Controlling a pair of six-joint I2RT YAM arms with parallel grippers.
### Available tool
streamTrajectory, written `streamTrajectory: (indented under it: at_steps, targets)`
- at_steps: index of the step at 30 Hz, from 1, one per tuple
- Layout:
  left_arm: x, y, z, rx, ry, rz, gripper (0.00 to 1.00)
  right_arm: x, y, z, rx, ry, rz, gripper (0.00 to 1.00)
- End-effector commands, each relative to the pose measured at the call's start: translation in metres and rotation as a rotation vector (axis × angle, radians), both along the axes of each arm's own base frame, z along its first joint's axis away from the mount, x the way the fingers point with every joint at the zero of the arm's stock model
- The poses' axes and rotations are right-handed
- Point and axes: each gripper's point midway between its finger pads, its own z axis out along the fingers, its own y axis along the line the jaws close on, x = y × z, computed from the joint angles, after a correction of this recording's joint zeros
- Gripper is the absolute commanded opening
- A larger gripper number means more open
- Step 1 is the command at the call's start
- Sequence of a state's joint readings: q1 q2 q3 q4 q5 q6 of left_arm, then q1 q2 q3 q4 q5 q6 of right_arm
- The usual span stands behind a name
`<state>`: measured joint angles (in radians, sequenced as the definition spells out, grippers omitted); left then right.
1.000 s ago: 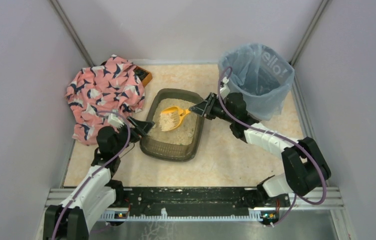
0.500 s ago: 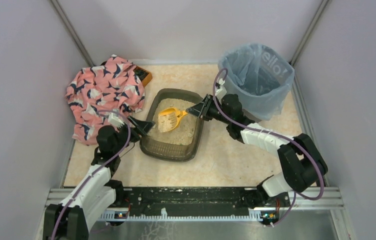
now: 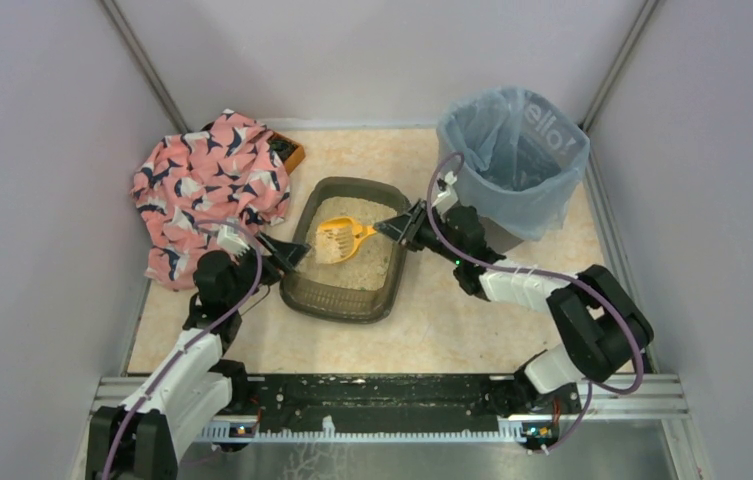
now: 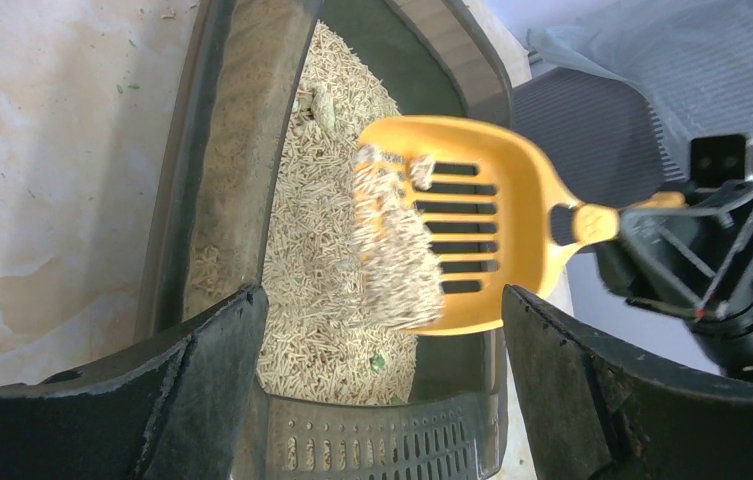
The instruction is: Clean the litter box
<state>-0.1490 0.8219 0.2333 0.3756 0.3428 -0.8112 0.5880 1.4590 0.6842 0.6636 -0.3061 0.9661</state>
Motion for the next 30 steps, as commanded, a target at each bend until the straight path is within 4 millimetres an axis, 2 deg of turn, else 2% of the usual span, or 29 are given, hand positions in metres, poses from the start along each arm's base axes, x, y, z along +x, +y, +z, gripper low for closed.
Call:
streamTrajectory:
  at_steps: [1,5,9,12,13,14,16,17,19,22,23,27,30]
  targets:
    - [0.003,-0.004,0.018,0.013,-0.06,-0.028,0.92,-0.007,0.004,0.015,0.141,-0.025,-0.084,0.0]
    - [0.003,-0.005,0.018,0.01,-0.061,-0.033,0.92,-0.012,-0.004,0.004,0.233,0.016,-0.157,0.0]
    - [0.001,-0.005,0.017,0.013,-0.062,-0.037,0.92,-0.01,-0.025,0.006,0.236,-0.011,-0.245,0.0]
    - [0.0,-0.004,0.014,0.011,-0.058,-0.031,0.92,-0.014,-0.026,0.009,0.25,-0.026,-0.246,0.0]
    - [0.001,-0.004,0.015,0.008,-0.062,-0.03,0.92,-0.015,-0.032,0.006,0.264,-0.023,-0.266,0.0]
    - [0.001,-0.005,0.015,0.007,-0.062,-0.035,0.92,-0.015,-0.033,0.006,0.264,-0.023,-0.27,0.0]
    - [0.001,-0.007,0.014,0.005,-0.057,-0.045,0.92,-0.018,-0.018,0.0,0.236,-0.014,-0.202,0.0]
    - [0.002,-0.007,0.015,0.003,-0.059,-0.047,0.92,-0.02,-0.018,0.002,0.262,-0.024,-0.189,0.0]
    - [0.003,-0.009,0.014,0.005,-0.052,-0.058,0.92,-0.015,-0.034,0.0,0.296,-0.01,-0.237,0.0]
    - [0.002,-0.009,0.015,0.005,-0.048,-0.06,0.92,-0.018,-0.014,-0.001,0.233,-0.021,-0.16,0.0]
    - [0.002,-0.008,0.015,0.009,-0.055,-0.051,0.92,-0.021,-0.013,0.001,0.242,-0.03,-0.16,0.0]
    - [0.002,-0.006,0.015,0.008,-0.051,-0.043,0.92,-0.02,-0.017,-0.002,0.196,-0.047,-0.178,0.0]
    - [0.001,-0.006,0.015,0.01,-0.058,-0.043,0.92,-0.016,-0.037,-0.004,0.198,-0.052,-0.239,0.0]
